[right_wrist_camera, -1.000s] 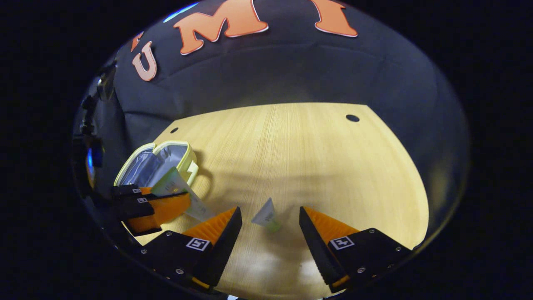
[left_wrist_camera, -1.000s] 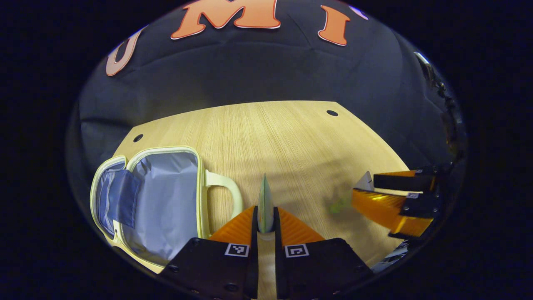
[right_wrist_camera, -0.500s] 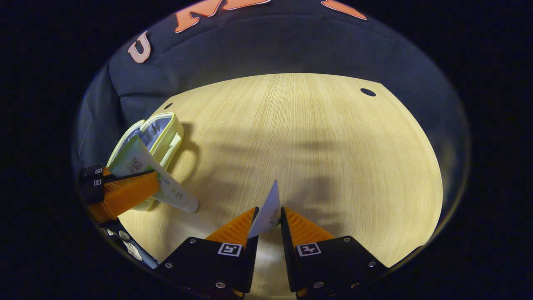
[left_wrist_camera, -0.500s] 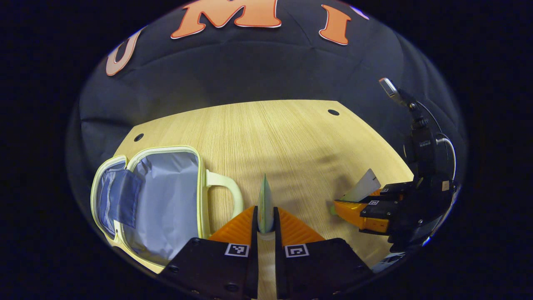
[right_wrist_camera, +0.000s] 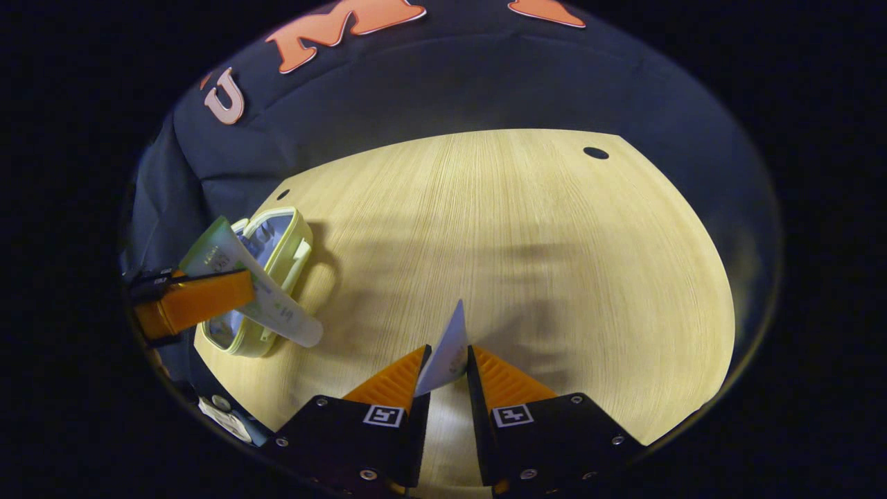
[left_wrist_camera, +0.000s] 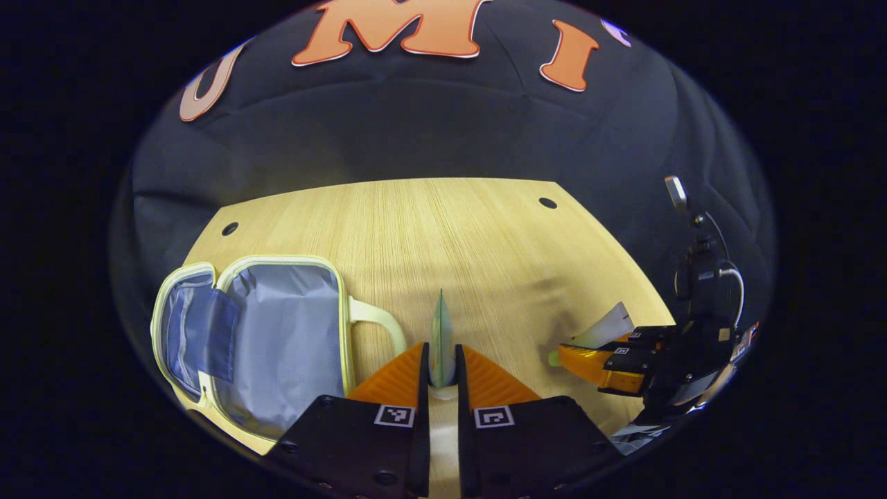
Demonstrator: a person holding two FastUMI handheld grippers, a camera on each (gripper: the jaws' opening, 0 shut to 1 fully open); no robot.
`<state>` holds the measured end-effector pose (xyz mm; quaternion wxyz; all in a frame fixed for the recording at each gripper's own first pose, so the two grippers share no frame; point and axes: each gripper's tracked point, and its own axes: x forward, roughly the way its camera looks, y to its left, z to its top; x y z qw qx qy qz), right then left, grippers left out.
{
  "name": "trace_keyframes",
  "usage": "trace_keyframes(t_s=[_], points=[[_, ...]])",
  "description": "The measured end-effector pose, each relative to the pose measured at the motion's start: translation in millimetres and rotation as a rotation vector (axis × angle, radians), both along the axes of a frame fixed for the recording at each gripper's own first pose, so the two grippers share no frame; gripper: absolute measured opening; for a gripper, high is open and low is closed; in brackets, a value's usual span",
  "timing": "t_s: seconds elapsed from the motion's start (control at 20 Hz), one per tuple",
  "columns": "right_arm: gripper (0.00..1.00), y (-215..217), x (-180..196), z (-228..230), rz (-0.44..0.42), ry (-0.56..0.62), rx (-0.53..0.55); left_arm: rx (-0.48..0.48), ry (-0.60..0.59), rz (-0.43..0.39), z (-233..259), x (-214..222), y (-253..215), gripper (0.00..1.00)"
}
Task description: First open the suitcase, pack the skin care products into it, and then close the suitcase.
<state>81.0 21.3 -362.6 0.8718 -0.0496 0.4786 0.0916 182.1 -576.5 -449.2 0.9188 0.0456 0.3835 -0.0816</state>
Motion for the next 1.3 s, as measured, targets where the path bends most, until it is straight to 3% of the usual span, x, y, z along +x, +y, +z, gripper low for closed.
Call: trace_keyframes(t_s=[0.45, 0.75, 1.05, 1.3], points=[[0.33, 24.9, -5.9, 18.4, -0.016, -0.030, 0.025, -0.068, 0.022, 0.033, 67.0, -18.5, 63.2, 0.17], [0.33, 64.6, -15.2, 20.2, -0.091, -0.059, 0.030, -0.055, 0.084, -0.007, 87.6, -23.2, 136.8, 0.17], [0.33, 99.1, -29.6, 13.5, -0.193, -0.079, 0.004, 0.078, 0.259, -0.109, 56.9, -20.5, 223.9, 0.17], [0.33, 118.0, -54.8, 11.5, -0.276, -0.081, -0.011, 0.124, 0.388, -0.177, 19.4, -14.1, 246.7, 0.17]])
